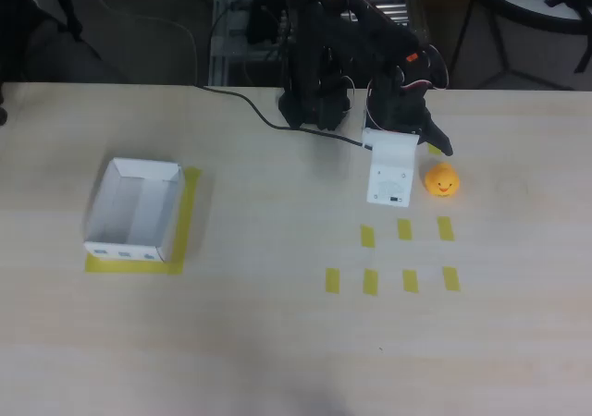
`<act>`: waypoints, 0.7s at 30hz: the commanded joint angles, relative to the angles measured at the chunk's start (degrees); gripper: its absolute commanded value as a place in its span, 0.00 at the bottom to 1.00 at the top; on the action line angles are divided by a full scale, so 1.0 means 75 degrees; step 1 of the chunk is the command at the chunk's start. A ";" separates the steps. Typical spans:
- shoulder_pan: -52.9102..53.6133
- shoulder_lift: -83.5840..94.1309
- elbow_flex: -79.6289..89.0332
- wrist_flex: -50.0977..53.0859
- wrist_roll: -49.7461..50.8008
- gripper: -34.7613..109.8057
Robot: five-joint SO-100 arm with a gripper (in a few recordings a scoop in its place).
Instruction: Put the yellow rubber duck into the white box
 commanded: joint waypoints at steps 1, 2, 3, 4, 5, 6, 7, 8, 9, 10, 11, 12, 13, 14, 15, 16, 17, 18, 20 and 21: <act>-0.0293 -0.0223 -0.1277 0.0105 0.0199 0.64; -0.0316 -0.0328 -0.1383 0.0105 0.0246 0.64; -0.0340 -0.0445 -0.1465 0.0105 0.0293 0.65; -0.0387 -0.0563 -0.1559 0.0082 0.0410 0.65; -0.0445 -0.0691 -0.1641 0.0047 0.0527 0.65; -0.0527 -0.0809 -0.1687 0.0047 0.0574 0.65; -0.0609 -0.0902 -0.1734 0.0035 0.0656 0.65; -0.0691 -0.1008 -0.1793 0.0000 0.0738 0.65; -0.0773 -0.1078 -0.1816 -0.0023 0.0809 0.65; -0.0867 -0.1125 -0.1840 -0.0082 0.0891 0.65; -0.0949 -0.1195 -0.1875 -0.0129 0.0949 0.65; -0.1020 -0.1254 -0.1898 -0.0176 0.1031 0.65; -0.1090 -0.1312 -0.1910 -0.0234 0.1102 0.64; -0.1137 -0.1359 -0.1910 -0.0305 0.1184 0.64; -0.1207 -0.1395 -0.1910 -0.0340 0.1230 0.64; -0.1277 -0.1418 -0.1875 -0.0375 0.1301 0.64; -0.1336 -0.1441 -0.1840 -0.0422 0.1359 0.64; -0.1406 -0.1465 -0.1793 -0.0480 0.1418 0.64; -0.1500 -0.1570 -0.1758 -0.0563 0.1500 0.64; -0.1535 -0.1641 -0.1758 -0.0609 0.1547 0.64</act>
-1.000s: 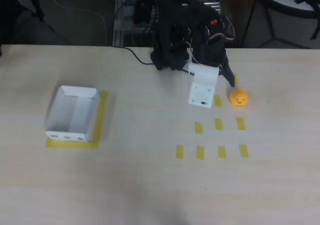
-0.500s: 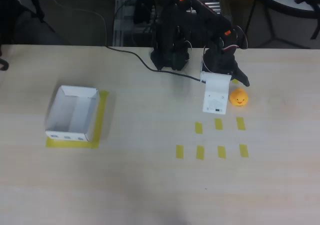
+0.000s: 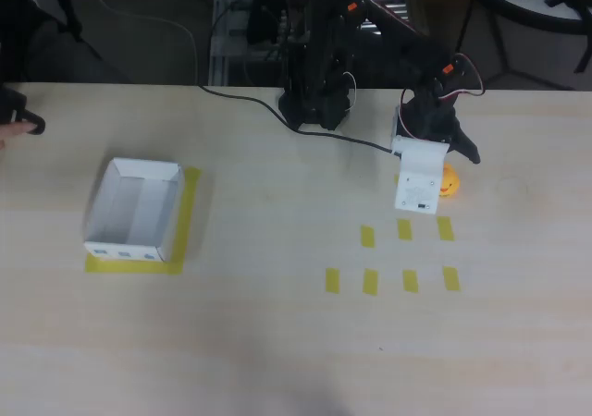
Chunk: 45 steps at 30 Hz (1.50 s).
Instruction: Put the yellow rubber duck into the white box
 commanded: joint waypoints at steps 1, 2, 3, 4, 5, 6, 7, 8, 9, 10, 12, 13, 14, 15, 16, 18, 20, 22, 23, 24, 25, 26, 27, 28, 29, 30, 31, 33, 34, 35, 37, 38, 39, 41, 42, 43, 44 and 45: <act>-0.0398 -0.0035 -0.0703 -0.0199 0.0211 0.64; -0.0434 -0.0117 -0.0656 -0.0270 0.0246 0.64; -0.0480 -0.0187 -0.0562 -0.0352 0.0293 0.64; -0.0527 -0.0258 -0.0457 -0.0434 0.0305 0.64; -0.0563 -0.0305 -0.0352 -0.0516 0.0328 0.64; -0.0609 -0.0352 -0.0246 -0.0598 0.0352 0.64; -0.0633 -0.0387 -0.0176 -0.0656 0.0363 0.64; -0.0645 -0.0434 -0.0129 -0.0703 0.0387 0.63; -0.0668 -0.0480 -0.0105 -0.0727 0.0410 0.63; -0.0691 -0.0516 -0.0105 -0.0727 0.0434 0.63; -0.0738 -0.0586 -0.0082 -0.0727 0.0469 0.63; -0.0762 -0.0609 -0.0023 -0.0750 0.0480 0.63; -0.0785 -0.0621 0.0047 -0.0797 0.0492 0.63; -0.0809 -0.0621 0.0152 -0.0867 0.0504 0.63; -0.0832 -0.0633 0.0270 -0.0949 0.0504 0.63; -0.0867 -0.0645 0.0480 -0.1078 0.0504 0.62; -0.0891 -0.0715 0.0633 -0.1160 0.0504 0.62; -0.0891 -0.0809 0.0715 -0.1219 0.0516 0.62; -0.0879 -0.0844 0.0727 -0.1230 0.0516 0.62; -0.0855 -0.0891 0.0727 -0.1230 0.0516 0.61; -0.0832 -0.0938 0.0727 -0.1242 0.0516 0.61; -0.0809 -0.0996 0.0715 -0.1254 0.0516 0.61; -0.0797 -0.1055 0.0691 -0.1254 0.0516 0.61; -0.0785 -0.1102 0.0668 -0.1277 0.0516 0.61; -0.0773 -0.1148 0.0645 -0.1301 0.0516 0.61; -0.0773 -0.1195 0.0609 -0.1301 0.0527 0.61; -0.0773 -0.1242 0.0563 -0.1301 0.0539 0.61; -0.0773 -0.1359 0.0398 -0.1289 0.0586 0.61; -0.0773 -0.1418 0.0305 -0.1277 0.0621 0.61; -0.0773 -0.1477 0.0211 -0.1266 0.0645 0.61; -0.0809 -0.1570 0.0035 -0.1266 0.0727 0.62; -0.0820 -0.1629 -0.0035 -0.1242 0.0762 0.62; -0.0844 -0.1676 -0.0105 -0.1242 0.0797 0.62; -0.0867 -0.1805 -0.0246 -0.1242 0.0855 0.62; -0.0867 -0.1852 -0.0328 -0.1242 0.0879 0.62; -0.0867 -0.1898 -0.0398 -0.1242 0.0914 0.62; -0.0867 -0.1934 -0.0469 -0.1242 0.0949 0.62; -0.0879 -0.1969 -0.0539 -0.1230 0.0973 0.62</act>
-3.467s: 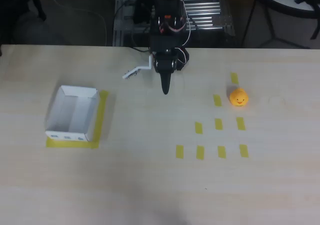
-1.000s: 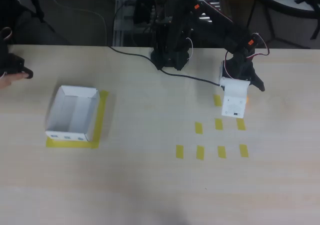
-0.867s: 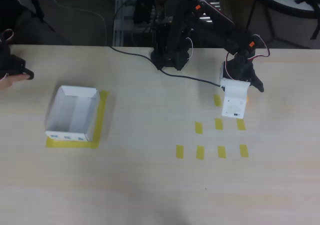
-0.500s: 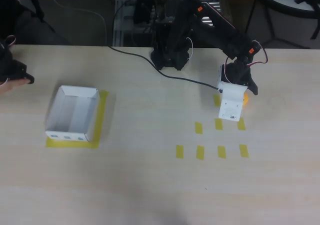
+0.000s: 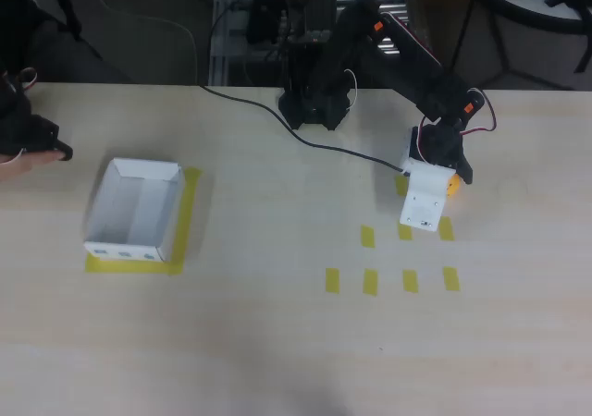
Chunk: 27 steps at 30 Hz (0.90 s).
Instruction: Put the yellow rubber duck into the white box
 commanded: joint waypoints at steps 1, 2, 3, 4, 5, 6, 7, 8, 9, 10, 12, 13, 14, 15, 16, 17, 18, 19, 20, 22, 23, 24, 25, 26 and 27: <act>-0.0199 0.0059 -0.0984 0.0082 0.0094 0.61; -0.0211 0.0023 -0.1066 0.0082 0.0129 0.61; -0.0223 -0.0012 -0.1137 0.0094 0.0164 0.61; -0.0246 -0.0035 -0.1207 0.0105 0.0199 0.61; -0.0258 -0.0059 -0.1289 0.0129 0.0234 0.61; -0.0281 -0.0094 -0.1383 0.0141 0.0281 0.61; -0.0305 -0.0129 -0.1453 0.0152 0.0305 0.61; -0.0328 -0.0164 -0.1512 0.0152 0.0340 0.61; -0.0352 -0.0211 -0.1559 0.0141 0.0375 0.61; -0.0387 -0.0234 -0.1594 0.0129 0.0398 0.61; -0.0457 -0.0328 -0.1617 0.0070 0.0457 0.61; -0.0480 -0.0387 -0.1629 0.0047 0.0492 0.61; -0.0516 -0.0445 -0.1652 0.0023 0.0527 0.61; -0.0539 -0.0516 -0.1676 0.0000 0.0551 0.60; -0.0563 -0.0563 -0.1711 -0.0012 0.0574 0.60; -0.0586 -0.0621 -0.1746 -0.0023 0.0598 0.60; -0.0598 -0.0668 -0.1781 -0.0035 0.0609 0.59; -0.0609 -0.0715 -0.1828 -0.0047 0.0633 0.58; -0.0609 -0.0750 -0.1875 -0.0059 0.0668 0.57; -0.0633 -0.0820 -0.1992 -0.0059 0.0680 0.51; -0.0633 -0.0832 -0.2051 -0.0059 0.0703 0.45; -0.0621 -0.0844 -0.2121 -0.0105 0.0844 0.37; -0.0609 -0.0855 -0.2191 -0.0176 0.0961 0.33; -0.0586 -0.0879 -0.2273 -0.0211 0.1031 0.29; -0.0574 -0.0914 -0.2367 -0.0234 0.1113 0.24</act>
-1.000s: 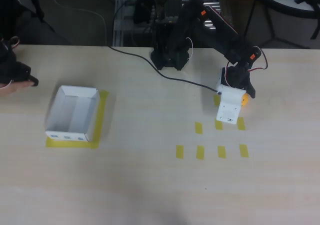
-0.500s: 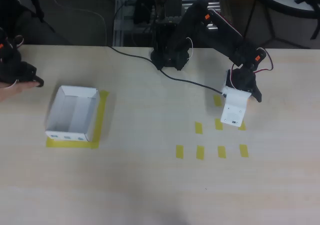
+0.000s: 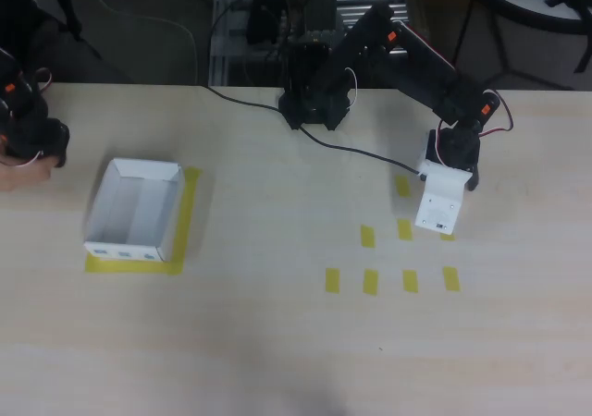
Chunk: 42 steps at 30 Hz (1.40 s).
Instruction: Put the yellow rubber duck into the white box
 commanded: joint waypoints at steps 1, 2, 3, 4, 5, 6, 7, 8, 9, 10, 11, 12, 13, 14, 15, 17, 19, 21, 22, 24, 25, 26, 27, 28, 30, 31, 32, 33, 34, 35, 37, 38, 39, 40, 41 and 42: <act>-0.0094 0.0129 -0.1043 -0.0117 0.0246 0.24; -0.0094 0.0082 -0.1102 -0.0117 0.0258 0.24; -0.0094 0.0035 -0.1160 -0.0117 0.0258 0.24; -0.0094 -0.0012 -0.1219 -0.0117 0.0258 0.24; -0.0105 -0.0059 -0.1242 -0.0117 0.0258 0.24; -0.0117 -0.0105 -0.1289 -0.0117 0.0258 0.24; -0.0117 -0.0141 -0.1336 -0.0117 0.0258 0.24; -0.0117 -0.0164 -0.1371 -0.0117 0.0281 0.24; -0.0117 -0.0176 -0.1418 -0.0105 0.0305 0.24; -0.0105 -0.0141 -0.1465 -0.0070 0.0316 0.24; -0.0082 -0.0023 -0.1500 -0.0047 0.0352 0.24; -0.0023 0.0164 -0.1512 -0.0035 0.0434 0.24; 0.0059 0.0410 -0.1523 -0.0035 0.0539 0.24; 0.0176 0.0727 -0.1559 -0.0035 0.0656 0.24; 0.0328 0.1090 -0.1641 -0.0012 0.0797 0.24; 0.0738 0.1969 -0.1898 0.0141 0.1066 0.24; 0.1371 0.3023 -0.2250 0.0316 0.1383 0.24; 0.2250 0.4066 -0.2672 0.0363 0.1652 0.24; 0.2824 0.4547 -0.2871 0.0305 0.1840 0.24; 0.4078 0.5414 -0.3152 0.0117 0.2027 0.24; 0.4723 0.5777 -0.3187 -0.0012 0.2027 0.24; 0.5332 0.6094 -0.3199 -0.0105 0.1980 0.24; 0.5977 0.6352 -0.3164 -0.0176 0.1945 0.24; 0.6668 0.6633 -0.3000 -0.0281 0.1910 0.24; 0.8121 0.7102 -0.2520 -0.0633 0.1945 0.24; 0.8812 0.7289 -0.2238 -0.0809 0.1957 0.24; 0.9516 0.7465 -0.1922 -0.1008 0.1957 0.24; 1.0172 0.7582 -0.1617 -0.1184 0.1992 0.24; 1.0805 0.7641 -0.1312 -0.1348 0.2016 0.24; 1.1414 0.7676 -0.0973 -0.1512 0.2051 0.24; 1.2398 0.7699 -0.0199 -0.1934 0.2051 0.24; 1.2832 0.7652 0.0211 -0.2133 0.1980 0.24; 1.3219 0.7641 0.0680 -0.2461 0.1945 0.24; 1.3605 0.7629 0.1195 -0.2836 0.1863 0.24; 1.3957 0.7535 0.1605 -0.3187 0.1770 0.24; 1.4262 0.7348 0.1887 -0.3410 0.1652 0.24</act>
